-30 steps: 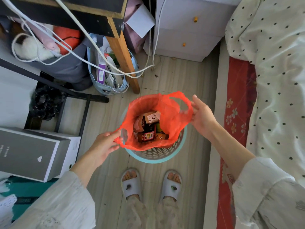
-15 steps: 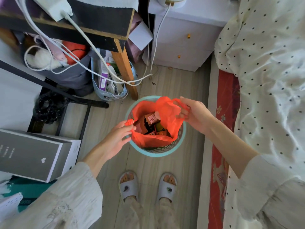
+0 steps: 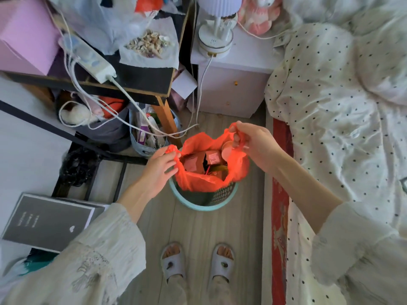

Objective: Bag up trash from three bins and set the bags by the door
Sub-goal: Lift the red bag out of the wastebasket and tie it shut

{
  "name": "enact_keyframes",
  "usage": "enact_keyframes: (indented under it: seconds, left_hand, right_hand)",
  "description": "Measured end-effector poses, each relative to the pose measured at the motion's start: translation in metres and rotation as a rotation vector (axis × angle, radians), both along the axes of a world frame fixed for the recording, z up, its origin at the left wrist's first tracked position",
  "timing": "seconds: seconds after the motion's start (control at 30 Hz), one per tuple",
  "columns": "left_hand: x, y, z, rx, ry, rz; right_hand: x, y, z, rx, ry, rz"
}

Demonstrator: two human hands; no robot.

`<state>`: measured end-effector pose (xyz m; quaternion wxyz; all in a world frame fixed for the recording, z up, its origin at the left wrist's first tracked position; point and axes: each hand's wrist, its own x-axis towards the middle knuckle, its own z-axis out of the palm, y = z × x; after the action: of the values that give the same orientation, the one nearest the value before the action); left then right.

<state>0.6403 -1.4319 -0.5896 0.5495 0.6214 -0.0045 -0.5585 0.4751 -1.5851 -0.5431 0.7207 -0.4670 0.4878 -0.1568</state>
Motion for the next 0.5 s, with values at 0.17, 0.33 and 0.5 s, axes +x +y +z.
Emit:
enact_keyframes:
  seconds: [0.17, 0.33, 0.5]
  left_hand:
    - [-0.002, 0.001, 0.051, -0.030, -0.124, -0.091]
    - [-0.006, 0.027, 0.112, -0.019, -0.377, -0.154]
    - [-0.022, 0.060, 0.165, -0.045, -0.463, -0.237]
  right_hand:
    - [-0.018, 0.009, 0.041, -0.015, -0.008, -0.004]
    - [-0.037, 0.046, 0.103, -0.030, -0.026, -0.014]
    - [-0.058, 0.096, 0.158, -0.103, 0.088, 0.052]
